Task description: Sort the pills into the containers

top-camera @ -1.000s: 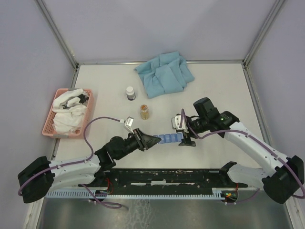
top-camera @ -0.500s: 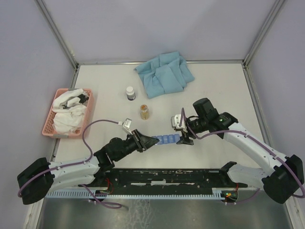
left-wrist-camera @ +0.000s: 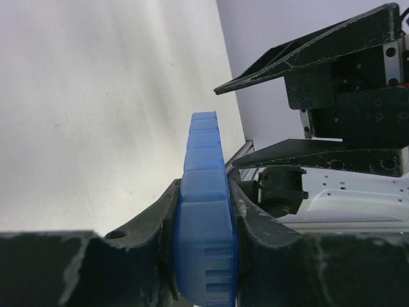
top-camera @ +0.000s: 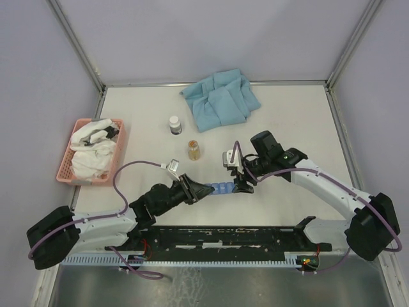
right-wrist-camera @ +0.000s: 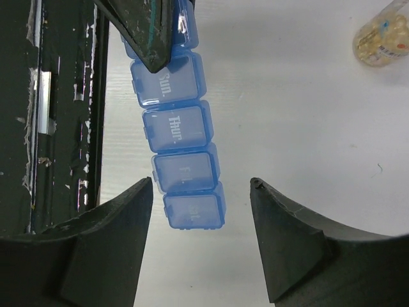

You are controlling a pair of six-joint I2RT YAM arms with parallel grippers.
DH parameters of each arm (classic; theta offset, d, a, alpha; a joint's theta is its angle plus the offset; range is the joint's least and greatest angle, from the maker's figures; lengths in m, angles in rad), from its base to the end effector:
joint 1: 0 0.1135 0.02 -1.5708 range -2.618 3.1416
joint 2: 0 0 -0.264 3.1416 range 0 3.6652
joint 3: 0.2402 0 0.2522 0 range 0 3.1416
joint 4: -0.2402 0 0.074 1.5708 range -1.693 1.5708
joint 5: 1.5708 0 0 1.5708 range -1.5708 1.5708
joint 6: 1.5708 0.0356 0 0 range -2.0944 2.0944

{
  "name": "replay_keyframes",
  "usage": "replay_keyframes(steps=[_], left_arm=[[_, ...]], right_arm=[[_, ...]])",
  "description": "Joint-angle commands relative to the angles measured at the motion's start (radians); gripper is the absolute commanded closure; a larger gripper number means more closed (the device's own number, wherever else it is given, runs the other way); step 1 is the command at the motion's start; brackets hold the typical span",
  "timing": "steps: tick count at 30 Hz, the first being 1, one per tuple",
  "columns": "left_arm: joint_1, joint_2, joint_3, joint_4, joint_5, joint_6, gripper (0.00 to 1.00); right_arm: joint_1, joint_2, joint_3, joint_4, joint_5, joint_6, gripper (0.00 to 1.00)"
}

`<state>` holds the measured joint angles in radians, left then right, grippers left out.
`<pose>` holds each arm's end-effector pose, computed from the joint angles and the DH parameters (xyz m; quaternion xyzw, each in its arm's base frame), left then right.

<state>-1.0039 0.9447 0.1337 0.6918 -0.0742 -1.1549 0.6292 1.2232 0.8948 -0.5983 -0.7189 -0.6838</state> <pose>0.1022 -0.1557 0.1781 -0.0809 0.7435 -0.5717 0.3374 0.1817 0.1613 0.2589 -0.6302 0.6354 0.3255 0.3053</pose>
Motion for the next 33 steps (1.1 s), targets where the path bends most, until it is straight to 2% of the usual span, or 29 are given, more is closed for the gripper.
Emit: replay_keyframes(steps=[1,7,9,13,16,21,28,33], left_arm=[[0.016,0.062,0.005,0.091,-0.008,0.003,0.97],[0.037,0.135,0.011,0.098,0.006,0.027,0.97],[0.046,0.146,0.008,0.094,0.005,0.033,0.97],[0.064,0.175,-0.002,0.092,0.001,0.029,0.97],[0.076,0.207,-0.003,0.084,-0.006,0.022,0.97],[0.094,0.274,-0.003,0.081,-0.012,0.005,0.97],[0.099,0.314,-0.018,0.127,-0.012,-0.009,0.97],[0.100,0.309,-0.026,0.138,-0.010,-0.012,0.97]], right_arm=[[0.009,0.035,0.024,0.017,0.048,0.018,0.30],[0.009,0.087,0.025,0.028,0.133,0.028,0.33],[0.009,0.114,0.029,0.027,0.161,0.023,0.40],[0.032,0.148,0.031,0.019,0.126,0.013,0.71],[0.069,0.169,0.030,0.040,0.128,0.030,0.83],[0.082,0.225,0.050,0.092,0.156,0.142,0.98],[0.097,0.351,0.099,0.095,0.184,0.259,0.99],[0.103,0.369,0.105,0.115,0.164,0.302,0.99]])
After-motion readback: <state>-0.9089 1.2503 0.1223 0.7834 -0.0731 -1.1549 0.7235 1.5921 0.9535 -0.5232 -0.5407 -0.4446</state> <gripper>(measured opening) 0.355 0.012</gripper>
